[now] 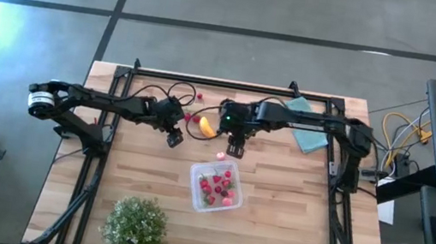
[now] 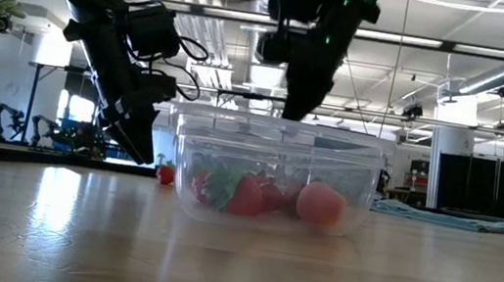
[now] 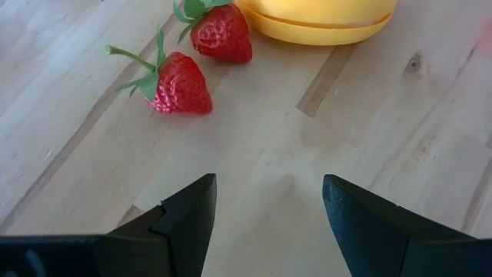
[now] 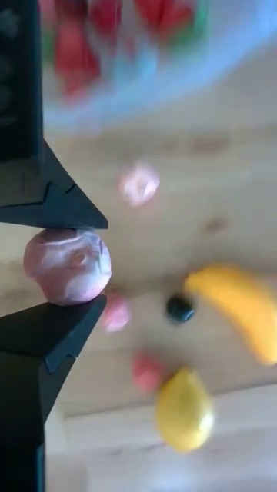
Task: Pick and placing Produce into tupperware
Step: Put the peach into the transparent bin
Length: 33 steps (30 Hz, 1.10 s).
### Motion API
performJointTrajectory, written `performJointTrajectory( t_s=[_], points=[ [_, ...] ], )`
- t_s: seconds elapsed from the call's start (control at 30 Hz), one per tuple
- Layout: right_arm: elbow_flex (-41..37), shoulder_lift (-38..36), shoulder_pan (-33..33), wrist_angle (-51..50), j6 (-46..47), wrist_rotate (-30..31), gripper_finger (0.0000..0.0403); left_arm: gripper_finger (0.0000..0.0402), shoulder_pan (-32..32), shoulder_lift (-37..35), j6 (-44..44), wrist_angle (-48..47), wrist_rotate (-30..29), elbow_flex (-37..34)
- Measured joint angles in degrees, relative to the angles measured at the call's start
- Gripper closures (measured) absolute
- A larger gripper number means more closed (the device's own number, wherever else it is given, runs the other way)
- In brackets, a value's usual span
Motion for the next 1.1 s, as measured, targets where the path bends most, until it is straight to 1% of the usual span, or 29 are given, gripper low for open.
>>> performJointTrajectory(
  t_s=[0.17, 0.37, 0.5, 0.67, 0.73, 0.8, 0.97, 1.1],
  points=[
    [0.97, -1.26, 3.80, 0.12, 5.26, -5.05, 0.0271, 0.0178, 0.00, 0.00, 0.01, 1.81, -0.05, 0.00],
    [0.71, -0.19, 10.41, 0.08, 6.77, -6.31, 0.0269, 0.0178, 0.00, -0.02, 0.03, 5.09, -0.12, 0.00],
    [0.69, 0.89, 12.90, 0.05, 9.84, -6.51, 0.0267, 0.0178, 0.00, -0.02, 0.03, 8.82, -0.13, 0.00],
    [0.69, 3.71, 13.61, 0.01, 17.20, -6.98, 0.0259, 0.0178, 0.00, -0.02, 0.05, 12.28, -0.11, 0.11],
    [0.64, 4.96, 13.59, -0.15, 19.78, -8.88, 0.0253, 0.0178, 0.00, -0.02, 0.05, 14.25, -0.13, 0.09],
    [0.67, 5.98, 13.59, -0.65, 21.76, -9.49, 0.0246, 0.0178, 0.00, -0.02, 0.05, 15.87, -0.13, 0.09],
    [0.67, 6.67, 13.92, -1.35, 22.32, -9.09, 0.0219, 0.0178, 0.00, -0.02, 0.07, 19.40, -0.13, 0.09],
    [0.67, 5.58, 13.96, -1.32, 22.28, -6.47, 0.0197, 0.0178, 0.00, -0.02, 0.07, 20.90, -0.11, 0.16]
  ],
)
